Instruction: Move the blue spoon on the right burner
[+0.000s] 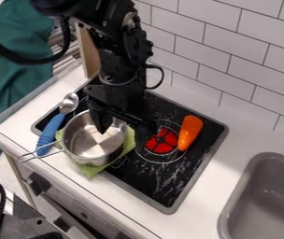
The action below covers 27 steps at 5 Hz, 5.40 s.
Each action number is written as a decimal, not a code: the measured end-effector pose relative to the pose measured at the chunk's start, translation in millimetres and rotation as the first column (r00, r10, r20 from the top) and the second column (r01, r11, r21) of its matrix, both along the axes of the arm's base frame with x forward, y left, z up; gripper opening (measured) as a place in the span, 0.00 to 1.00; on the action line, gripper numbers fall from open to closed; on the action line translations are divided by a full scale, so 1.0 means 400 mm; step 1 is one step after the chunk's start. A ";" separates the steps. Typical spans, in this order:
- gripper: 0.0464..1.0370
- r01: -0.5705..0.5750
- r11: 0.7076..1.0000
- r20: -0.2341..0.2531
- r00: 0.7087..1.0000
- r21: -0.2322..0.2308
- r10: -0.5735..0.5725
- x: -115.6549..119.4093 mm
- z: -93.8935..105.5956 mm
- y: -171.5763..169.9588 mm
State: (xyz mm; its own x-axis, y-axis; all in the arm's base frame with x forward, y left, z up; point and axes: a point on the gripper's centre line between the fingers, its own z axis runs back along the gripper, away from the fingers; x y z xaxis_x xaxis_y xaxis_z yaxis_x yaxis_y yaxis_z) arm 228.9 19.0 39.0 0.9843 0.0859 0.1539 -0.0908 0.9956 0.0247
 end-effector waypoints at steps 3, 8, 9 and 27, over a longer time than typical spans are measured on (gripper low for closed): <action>0.97 -0.153 0.983 0.007 0.988 -0.097 0.154 0.006 -0.003 0.182; 0.97 -0.430 0.899 -0.112 0.900 -0.079 0.421 -0.026 -0.179 0.510; 0.97 -0.415 0.908 -0.124 0.905 -0.058 0.406 -0.017 -0.179 0.494; 0.49 -0.281 0.960 -0.009 0.960 -0.015 0.281 0.048 -0.128 0.362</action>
